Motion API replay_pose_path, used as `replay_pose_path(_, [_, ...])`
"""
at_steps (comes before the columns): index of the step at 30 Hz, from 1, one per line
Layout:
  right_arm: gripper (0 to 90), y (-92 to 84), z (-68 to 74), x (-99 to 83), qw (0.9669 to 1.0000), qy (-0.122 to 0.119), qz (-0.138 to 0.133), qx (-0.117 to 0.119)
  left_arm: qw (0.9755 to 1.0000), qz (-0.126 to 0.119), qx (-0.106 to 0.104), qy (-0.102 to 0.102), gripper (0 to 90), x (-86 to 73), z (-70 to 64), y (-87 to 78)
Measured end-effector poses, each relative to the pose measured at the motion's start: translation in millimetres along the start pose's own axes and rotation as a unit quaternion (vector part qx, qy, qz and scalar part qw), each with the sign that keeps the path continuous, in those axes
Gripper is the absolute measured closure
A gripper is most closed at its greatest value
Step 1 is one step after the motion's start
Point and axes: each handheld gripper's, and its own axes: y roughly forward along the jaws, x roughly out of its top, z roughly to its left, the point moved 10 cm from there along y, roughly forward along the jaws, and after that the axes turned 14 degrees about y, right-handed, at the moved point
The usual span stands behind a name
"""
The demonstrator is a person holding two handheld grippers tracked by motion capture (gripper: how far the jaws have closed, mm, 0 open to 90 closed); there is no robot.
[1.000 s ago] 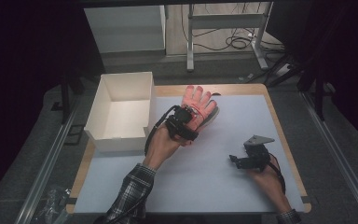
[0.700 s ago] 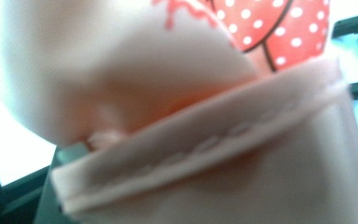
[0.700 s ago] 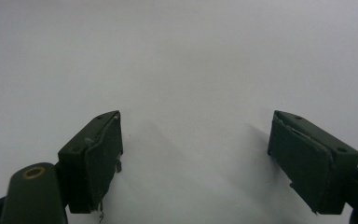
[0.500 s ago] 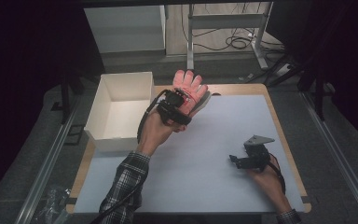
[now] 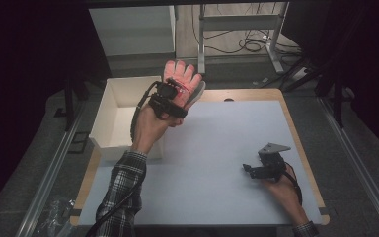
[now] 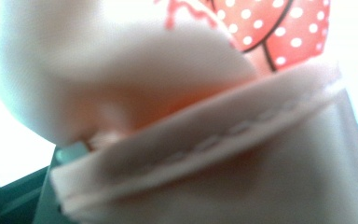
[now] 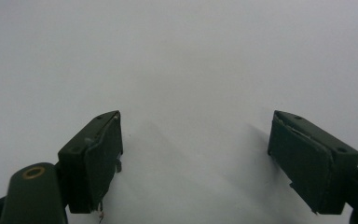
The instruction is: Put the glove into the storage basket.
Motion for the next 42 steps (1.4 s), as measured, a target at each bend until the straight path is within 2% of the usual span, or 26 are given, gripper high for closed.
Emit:
replay_pose_path(9, [17.9, 0.0, -0.1, 0.1, 1.0000, 0.000, 0.000, 0.000, 0.9990, 0.004, 0.030, -0.033, 37.2, -15.7, 31.0, -13.6])
replay_pose_path(13, [17.9, 0.0, -0.1, 0.1, 1.0000, 0.000, 0.000, 0.000, 0.9977, 0.009, 0.046, -0.048, 37.0, -27.7, 45.8, -20.1])
replay_pose_path(22, [17.9, 0.1, -0.2, 0.2, 1.0000, -0.001, -0.001, 0.000, 0.9947, 0.018, 0.061, -0.080, 36.6, -53.7, 69.4, -24.1])
replay_pose_path(25, [17.9, 0.1, -0.1, 0.2, 1.0000, 0.000, -0.001, 0.000, 0.9929, 0.021, 0.068, -0.095, 36.3, -63.5, 77.5, -23.6])
replay_pose_path(32, [17.9, 0.1, -0.2, 0.2, 1.0000, 0.000, -0.001, -0.001, 0.9898, 0.026, 0.081, -0.114, 35.8, -82.2, 92.8, -20.2])
replay_pose_path(37, [17.9, 0.1, -0.2, 0.2, 1.0000, 0.000, -0.001, -0.001, 0.9878, 0.032, 0.086, -0.126, 35.6, -93.4, 99.1, -9.0])
replay_pose_path(42, [17.9, 0.0, -0.3, 0.1, 1.0000, -0.001, -0.001, -0.001, 0.9874, 0.035, 0.088, -0.127, 35.3, -99.7, 102.9, 5.5])
